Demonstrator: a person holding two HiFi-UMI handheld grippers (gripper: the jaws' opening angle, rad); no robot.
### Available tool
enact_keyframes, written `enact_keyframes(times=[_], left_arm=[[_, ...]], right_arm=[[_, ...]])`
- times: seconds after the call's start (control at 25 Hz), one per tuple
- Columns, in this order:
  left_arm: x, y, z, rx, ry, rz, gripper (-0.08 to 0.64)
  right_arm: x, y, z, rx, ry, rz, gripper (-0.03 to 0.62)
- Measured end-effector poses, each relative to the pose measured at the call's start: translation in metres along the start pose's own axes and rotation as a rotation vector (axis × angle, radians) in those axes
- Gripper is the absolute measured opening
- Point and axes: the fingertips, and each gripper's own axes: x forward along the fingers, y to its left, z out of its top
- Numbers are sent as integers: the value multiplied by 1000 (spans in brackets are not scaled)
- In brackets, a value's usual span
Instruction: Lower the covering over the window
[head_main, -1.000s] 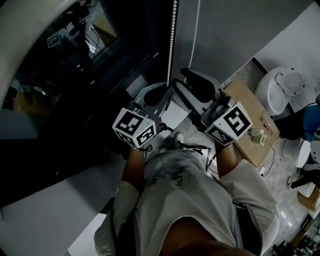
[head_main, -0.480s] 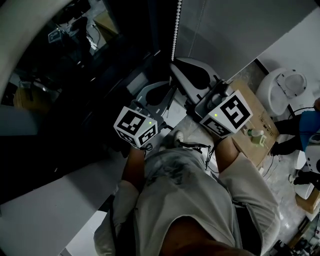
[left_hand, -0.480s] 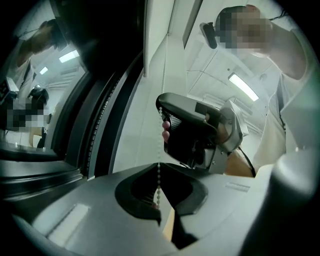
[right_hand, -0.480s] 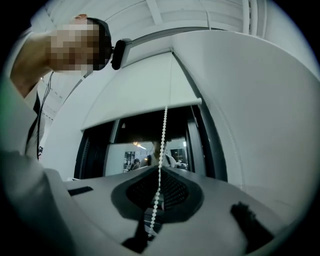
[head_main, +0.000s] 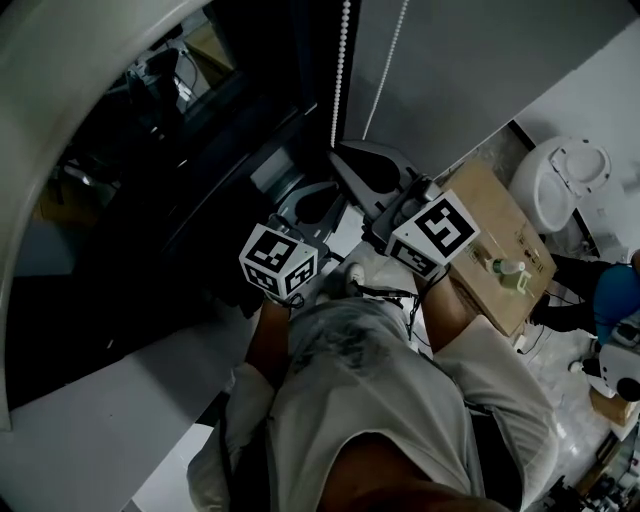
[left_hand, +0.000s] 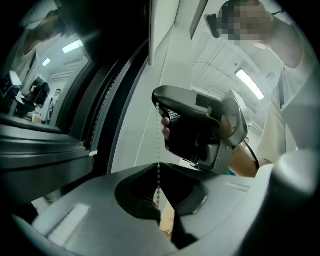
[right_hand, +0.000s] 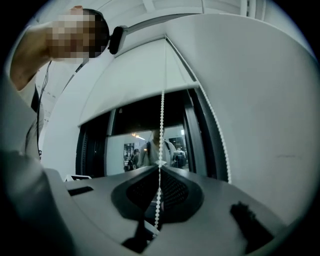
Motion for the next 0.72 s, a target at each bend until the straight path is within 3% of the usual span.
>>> enact_keyframes(times=[0.72], left_arm=[[-1, 9, -97, -107, 154, 17, 12]], right_arm=[[-12, -5, -102, 144, 165, -52, 18]])
